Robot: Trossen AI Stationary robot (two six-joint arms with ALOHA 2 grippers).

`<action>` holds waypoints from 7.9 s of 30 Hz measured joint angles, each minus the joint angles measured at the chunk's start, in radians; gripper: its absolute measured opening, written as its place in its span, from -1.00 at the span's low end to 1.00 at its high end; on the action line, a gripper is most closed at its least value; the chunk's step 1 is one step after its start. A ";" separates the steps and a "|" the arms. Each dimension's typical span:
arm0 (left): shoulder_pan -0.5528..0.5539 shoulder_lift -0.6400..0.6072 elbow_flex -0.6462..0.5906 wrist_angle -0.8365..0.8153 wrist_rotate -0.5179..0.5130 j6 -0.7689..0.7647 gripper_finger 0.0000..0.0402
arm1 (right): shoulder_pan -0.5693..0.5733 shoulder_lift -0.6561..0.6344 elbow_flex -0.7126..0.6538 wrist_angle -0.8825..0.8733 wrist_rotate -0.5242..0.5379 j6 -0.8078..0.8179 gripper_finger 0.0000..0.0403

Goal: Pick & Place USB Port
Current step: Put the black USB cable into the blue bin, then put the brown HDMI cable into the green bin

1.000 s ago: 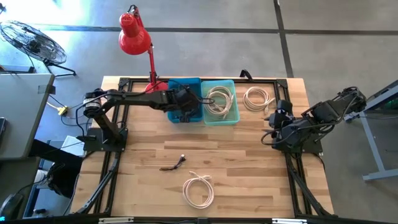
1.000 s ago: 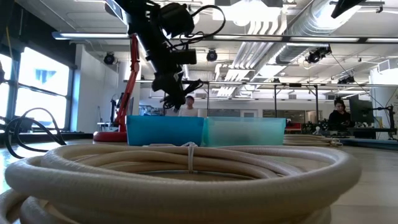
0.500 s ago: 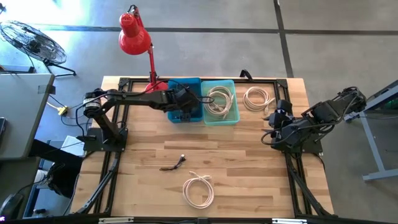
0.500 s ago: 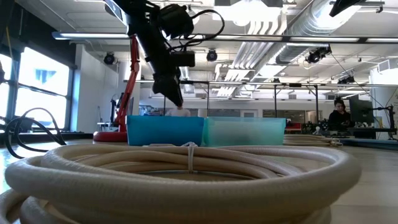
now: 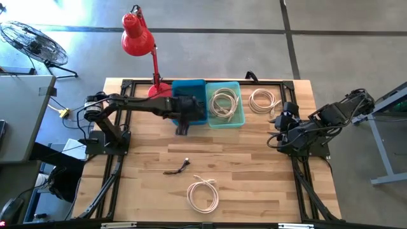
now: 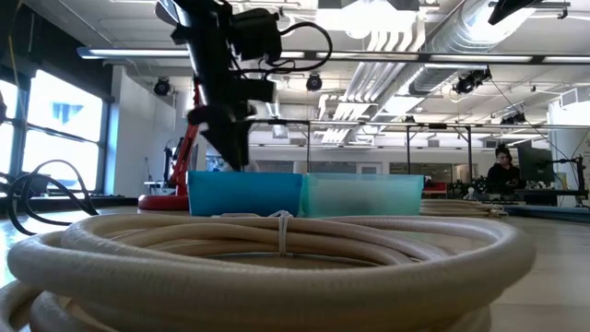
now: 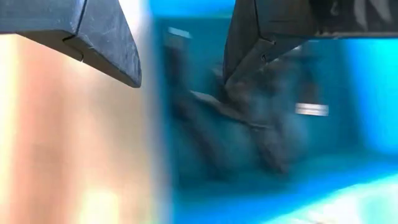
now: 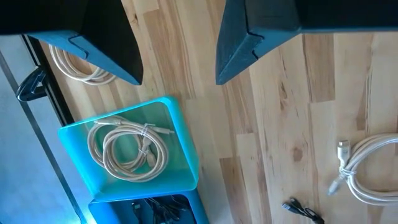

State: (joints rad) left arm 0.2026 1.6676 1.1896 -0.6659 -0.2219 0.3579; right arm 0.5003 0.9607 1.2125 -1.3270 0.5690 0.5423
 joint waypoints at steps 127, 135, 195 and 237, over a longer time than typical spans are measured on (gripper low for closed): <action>0.157 0.246 0.288 -0.147 -0.204 0.031 0.00 | 0.040 0.084 -0.245 0.453 -0.078 -0.041 -0.03; 0.057 0.234 0.290 -0.234 -0.219 0.030 0.05 | 0.040 0.084 -0.245 0.291 -0.025 0.145 -0.03; -0.537 0.068 0.290 -0.534 -0.577 -0.303 0.05 | -1.235 0.801 -0.246 0.469 -0.284 -0.793 -0.03; -0.543 0.068 0.288 -0.433 -0.630 -0.359 0.05 | -0.762 -0.199 -0.243 0.146 -0.327 -0.303 -0.95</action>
State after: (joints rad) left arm -0.3408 1.7359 1.4773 -1.0987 -0.8520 -0.0015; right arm -0.2612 0.7618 0.9699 -1.1810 0.2423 0.2389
